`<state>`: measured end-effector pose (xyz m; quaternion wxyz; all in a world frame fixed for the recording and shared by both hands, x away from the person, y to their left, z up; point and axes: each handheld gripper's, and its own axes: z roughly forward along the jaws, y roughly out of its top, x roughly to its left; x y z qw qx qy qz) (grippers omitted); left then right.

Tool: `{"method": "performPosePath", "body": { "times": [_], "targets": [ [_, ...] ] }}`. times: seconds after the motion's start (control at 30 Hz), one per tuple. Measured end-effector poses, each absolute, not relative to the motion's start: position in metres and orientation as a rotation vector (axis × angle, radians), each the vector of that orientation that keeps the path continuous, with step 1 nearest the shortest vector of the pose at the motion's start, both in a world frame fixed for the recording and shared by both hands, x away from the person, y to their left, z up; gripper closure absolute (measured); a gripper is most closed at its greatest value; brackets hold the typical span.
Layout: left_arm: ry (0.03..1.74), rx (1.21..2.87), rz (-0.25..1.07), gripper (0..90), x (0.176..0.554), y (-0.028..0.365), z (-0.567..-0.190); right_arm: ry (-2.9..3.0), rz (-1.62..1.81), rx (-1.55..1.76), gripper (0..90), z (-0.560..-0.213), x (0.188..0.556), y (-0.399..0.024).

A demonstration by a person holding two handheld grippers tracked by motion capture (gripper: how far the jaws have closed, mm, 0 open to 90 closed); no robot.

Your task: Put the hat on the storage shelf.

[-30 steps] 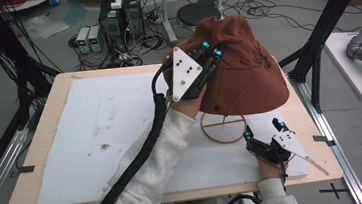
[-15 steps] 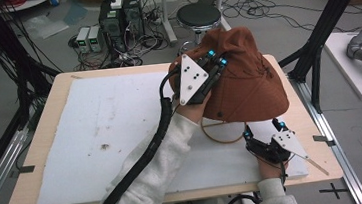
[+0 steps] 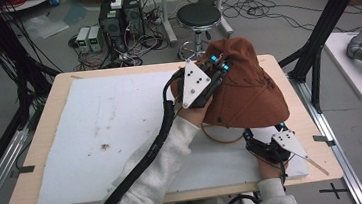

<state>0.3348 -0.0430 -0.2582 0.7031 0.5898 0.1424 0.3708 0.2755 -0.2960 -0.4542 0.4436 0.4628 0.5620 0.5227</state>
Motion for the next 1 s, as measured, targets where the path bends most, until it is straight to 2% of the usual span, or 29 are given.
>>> {"method": "performPosePath", "body": {
  "times": [0.13,0.33,1.0],
  "targets": [
    [0.329,1.284,0.840,76.8,0.331,-0.040,-0.252,1.394,1.296,1.143,5.5,-0.454,0.276,-0.296],
    [0.302,1.285,0.848,79.1,0.326,-0.037,-0.246,1.377,1.308,1.131,5.9,-0.455,0.275,-0.296],
    [0.370,1.275,0.872,79.1,0.328,-0.003,-0.254,1.323,1.332,1.135,5.9,-0.456,0.271,-0.297]
  ]
}}
